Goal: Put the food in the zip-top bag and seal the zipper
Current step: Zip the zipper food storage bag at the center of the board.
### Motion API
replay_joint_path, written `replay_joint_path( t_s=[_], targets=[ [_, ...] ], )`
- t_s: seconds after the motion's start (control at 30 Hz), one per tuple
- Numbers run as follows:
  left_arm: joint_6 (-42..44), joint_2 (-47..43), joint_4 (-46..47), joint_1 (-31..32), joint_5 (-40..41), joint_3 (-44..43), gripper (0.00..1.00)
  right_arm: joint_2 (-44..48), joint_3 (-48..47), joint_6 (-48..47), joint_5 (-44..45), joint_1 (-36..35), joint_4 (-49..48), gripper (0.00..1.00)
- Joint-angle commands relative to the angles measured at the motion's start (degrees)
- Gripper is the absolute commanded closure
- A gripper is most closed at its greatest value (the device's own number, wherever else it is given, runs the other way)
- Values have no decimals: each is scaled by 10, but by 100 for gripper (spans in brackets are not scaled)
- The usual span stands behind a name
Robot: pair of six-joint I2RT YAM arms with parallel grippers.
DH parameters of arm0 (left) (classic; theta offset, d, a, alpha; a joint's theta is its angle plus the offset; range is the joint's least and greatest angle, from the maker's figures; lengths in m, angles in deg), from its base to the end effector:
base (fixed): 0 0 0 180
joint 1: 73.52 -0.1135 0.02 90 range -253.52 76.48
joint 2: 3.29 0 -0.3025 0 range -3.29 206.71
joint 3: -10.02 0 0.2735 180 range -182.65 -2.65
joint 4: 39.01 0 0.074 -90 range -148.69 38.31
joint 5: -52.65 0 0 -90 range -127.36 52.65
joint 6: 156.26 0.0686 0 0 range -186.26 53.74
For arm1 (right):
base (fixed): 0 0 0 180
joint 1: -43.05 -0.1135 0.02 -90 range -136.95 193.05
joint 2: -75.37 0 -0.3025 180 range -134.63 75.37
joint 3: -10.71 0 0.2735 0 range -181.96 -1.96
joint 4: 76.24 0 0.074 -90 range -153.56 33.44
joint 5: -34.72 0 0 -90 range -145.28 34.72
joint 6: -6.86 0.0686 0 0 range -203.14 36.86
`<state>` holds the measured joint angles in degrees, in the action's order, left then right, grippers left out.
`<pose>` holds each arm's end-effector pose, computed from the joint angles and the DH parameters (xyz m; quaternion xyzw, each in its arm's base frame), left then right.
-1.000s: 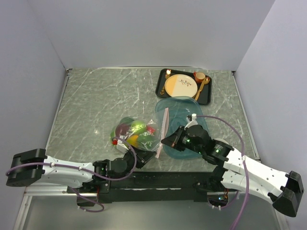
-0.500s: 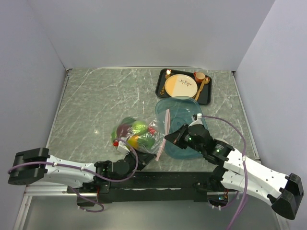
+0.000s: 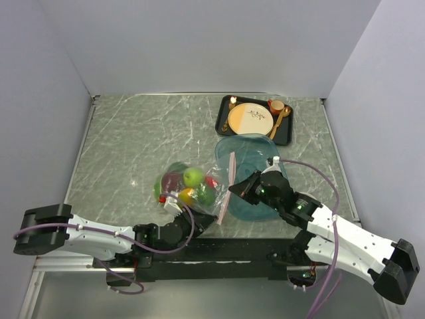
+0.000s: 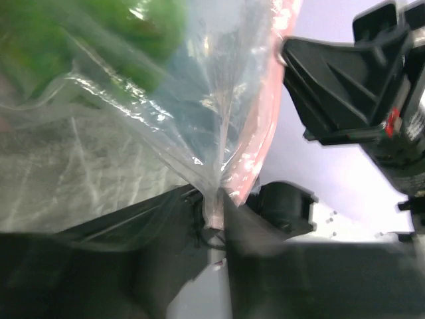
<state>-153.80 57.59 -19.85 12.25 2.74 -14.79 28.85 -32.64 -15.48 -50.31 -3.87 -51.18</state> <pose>0.0599 -0.2110 0.1799 -0.2157 0.7515 -0.5424 0.3075 0.1480 0.1496 0.2505 0.1762 0.8394 0.4114 0.3084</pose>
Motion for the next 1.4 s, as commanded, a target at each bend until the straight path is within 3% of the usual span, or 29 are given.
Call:
replay_joint_path(
  t_s=[0.0, 0.03, 0.1, 0.2, 0.23, 0.33, 0.43, 0.5, 0.57, 0.63, 0.73, 0.9, 1.17, 1.3, 1.37],
  targets=[
    [55, -8, -28, 16, -6, -40, 49, 9, 19, -13, 30, 7, -7, 100],
    [59, -28, -49, 20, 7, -50, 44, 11, 19, -16, 35, 7, 0, 100],
    [67, -57, -111, 28, 23, -59, 43, 10, 15, -23, 41, 7, 20, 100],
    [75, -113, -212, 30, 57, -100, 31, -1, -2, -39, 40, 7, 39, 100],
    [92, -135, -233, 30, 73, -112, 22, -5, -11, -43, 37, 7, 44, 100],
    [156, -159, -308, 28, 112, -175, 17, -30, -35, -64, 30, 7, 56, 100],
    [218, -144, -375, -6, 110, -260, 9, -52, -49, -81, 7, 7, 54, 100],
    [243, -126, -390, -95, 13, -305, 8, -54, -52, -83, -3, 6, 48, 100],
    [265, -94, -374, -206, -126, -314, 10, -50, -51, -83, -2, 6, 44, 100],
    [284, -60, -324, -282, -206, -314, 9, -49, -60, -85, 4, 6, 57, 100],
    [300, 23, -317, -342, -294, -365, 10, -50, -74, -90, 10, 6, 75, 100],
    [313, 136, -313, -359, -409, -434, 14, -48, -78, -86, 6, 6, 77, 100],
    [287, 99, -272, -359, -433, -367, 20, -45, -52, -52, 31, 9, 89, 99],
    [270, 72, -243, -354, -475, -316, 41, -59, -11, -31, 12, 24, 39, 100],
    [267, 59, -227, -347, -494, -287, 45, -66, 1, -23, 0, 31, 18, 100]
  ],
)
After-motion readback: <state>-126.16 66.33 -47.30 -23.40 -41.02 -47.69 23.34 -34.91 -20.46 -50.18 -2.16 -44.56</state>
